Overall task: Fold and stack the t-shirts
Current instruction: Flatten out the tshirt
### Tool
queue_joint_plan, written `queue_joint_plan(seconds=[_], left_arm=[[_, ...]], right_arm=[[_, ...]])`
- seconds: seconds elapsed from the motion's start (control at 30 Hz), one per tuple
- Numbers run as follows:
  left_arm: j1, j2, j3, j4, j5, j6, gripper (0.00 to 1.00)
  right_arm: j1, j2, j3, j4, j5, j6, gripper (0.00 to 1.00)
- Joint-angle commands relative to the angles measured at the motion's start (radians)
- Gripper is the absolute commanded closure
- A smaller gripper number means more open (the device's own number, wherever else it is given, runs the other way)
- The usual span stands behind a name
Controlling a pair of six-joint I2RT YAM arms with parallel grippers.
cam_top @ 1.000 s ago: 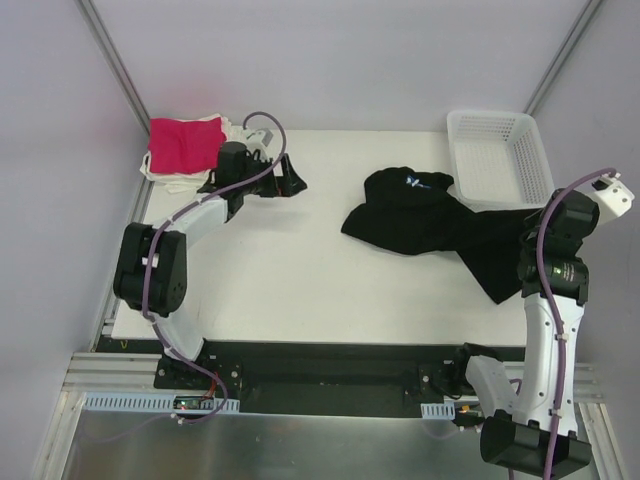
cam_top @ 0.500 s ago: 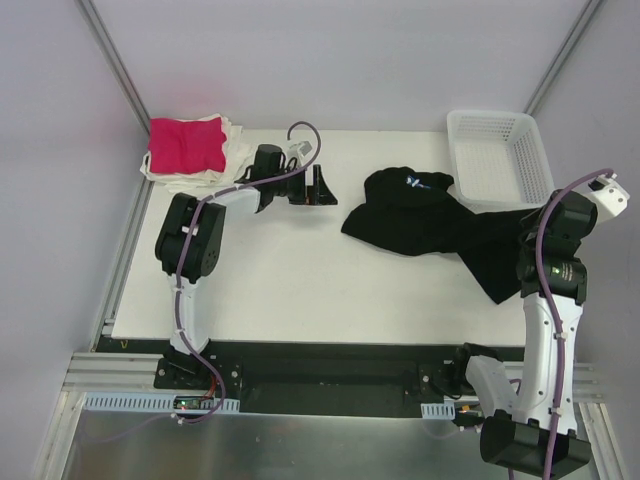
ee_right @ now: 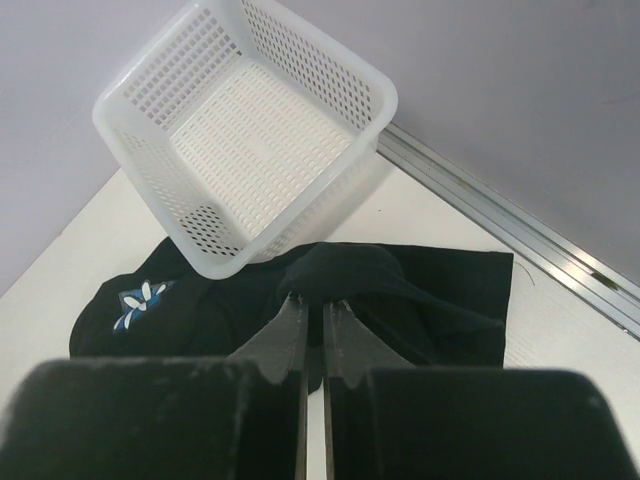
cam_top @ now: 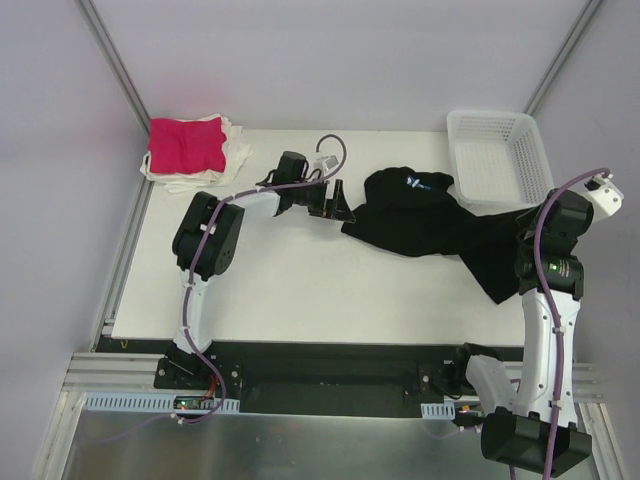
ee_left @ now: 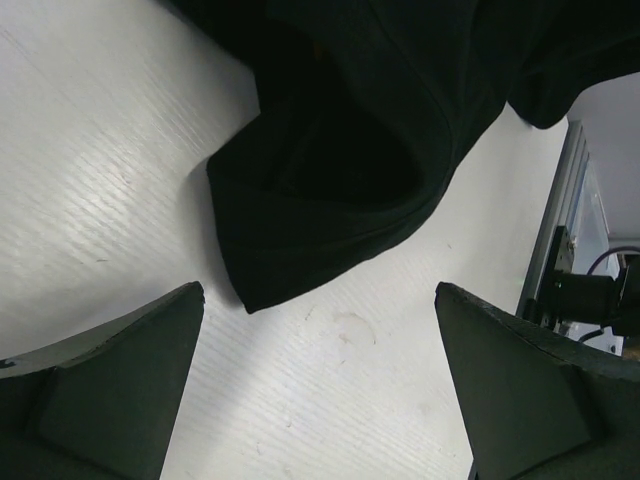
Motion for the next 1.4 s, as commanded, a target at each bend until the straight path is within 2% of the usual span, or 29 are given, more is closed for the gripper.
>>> queue_joint_plan(seconds=[0.0, 0.33, 0.97, 1.37], left_arm=[[-0.023, 0.009, 0.001, -0.037, 0.031, 0.064, 0.01], [-0.065, 0.007, -0.024, -0.039, 0.01, 0.056, 0.01], [-0.118, 0.119, 0.114, -0.039, -0.027, 0.018, 0.01], [-0.14, 0.11, 0.134, -0.056, -0.128, 0.032, 0.01]], right_arm=[[-0.008, -0.001, -0.001, 0.067, -0.017, 0.017, 0.99], [-0.008, -0.05, -0.006, 0.073, -0.037, 0.025, 0.99], [-0.014, -0.061, -0.035, 0.091, -0.048, 0.025, 1.0], [-0.024, -0.067, -0.047, 0.099, -0.056, 0.022, 0.99]])
